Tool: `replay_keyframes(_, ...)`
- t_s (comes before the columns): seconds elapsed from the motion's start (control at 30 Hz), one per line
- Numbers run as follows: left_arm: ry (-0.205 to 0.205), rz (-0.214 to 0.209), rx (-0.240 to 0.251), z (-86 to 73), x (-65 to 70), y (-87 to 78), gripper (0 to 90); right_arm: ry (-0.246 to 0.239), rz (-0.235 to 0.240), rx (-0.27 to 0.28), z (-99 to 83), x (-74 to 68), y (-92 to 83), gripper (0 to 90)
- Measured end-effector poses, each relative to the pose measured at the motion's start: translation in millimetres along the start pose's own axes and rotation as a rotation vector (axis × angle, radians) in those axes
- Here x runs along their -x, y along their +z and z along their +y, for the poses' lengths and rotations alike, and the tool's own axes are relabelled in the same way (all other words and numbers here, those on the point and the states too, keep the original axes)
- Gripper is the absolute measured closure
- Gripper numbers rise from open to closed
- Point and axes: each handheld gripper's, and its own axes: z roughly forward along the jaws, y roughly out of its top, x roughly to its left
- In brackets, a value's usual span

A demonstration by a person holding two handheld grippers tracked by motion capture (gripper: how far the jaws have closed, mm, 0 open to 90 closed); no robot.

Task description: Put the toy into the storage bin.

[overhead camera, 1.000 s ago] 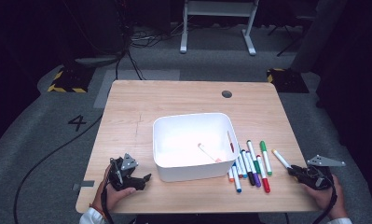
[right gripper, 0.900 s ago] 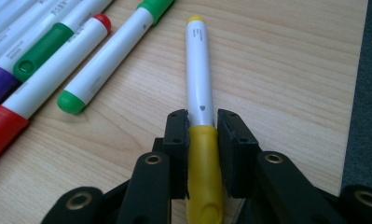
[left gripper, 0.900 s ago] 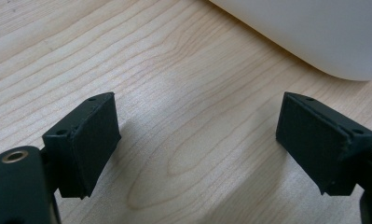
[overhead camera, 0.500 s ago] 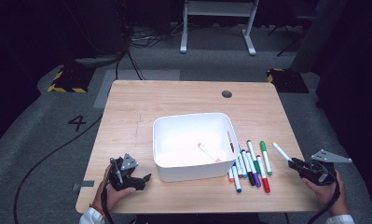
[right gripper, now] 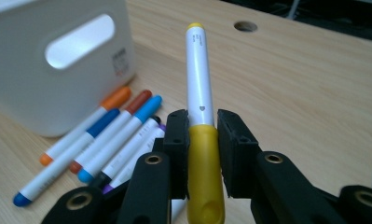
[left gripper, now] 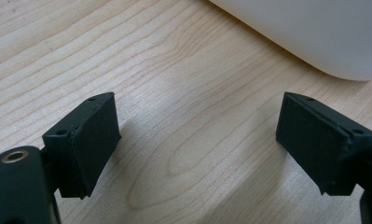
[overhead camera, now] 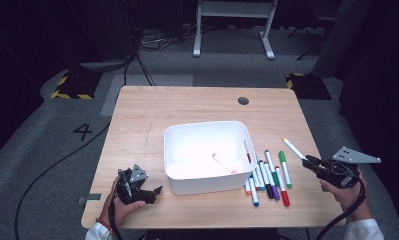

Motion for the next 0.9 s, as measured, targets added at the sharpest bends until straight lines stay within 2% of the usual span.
replay_keyframes(0.07, 0.000, 0.000, 0.000, 0.0, 0.0, 0.0, 13.5, -0.007, 0.021, 0.016, 10.4, -5.1, 1.6, 74.8)
replay_keyframes(0.4, 0.000, 0.000, 0.000, 0.0, 0.0, 0.0, 13.5, -0.113, 0.121, 0.041, 61.2, -31.0, 21.2, 74.8)
replay_keyframes(0.7, 0.000, 0.000, 0.000, 0.0, 0.0, 0.0, 13.5, -0.208, 0.197, 0.025, 93.7, -58.3, 43.6, 74.8)
replay_keyframes(0.9, 0.000, 0.000, 0.000, 0.0, 0.0, 0.0, 13.5, -0.251, 0.266, 0.016, 109.9, -78.3, 59.7, 74.7)
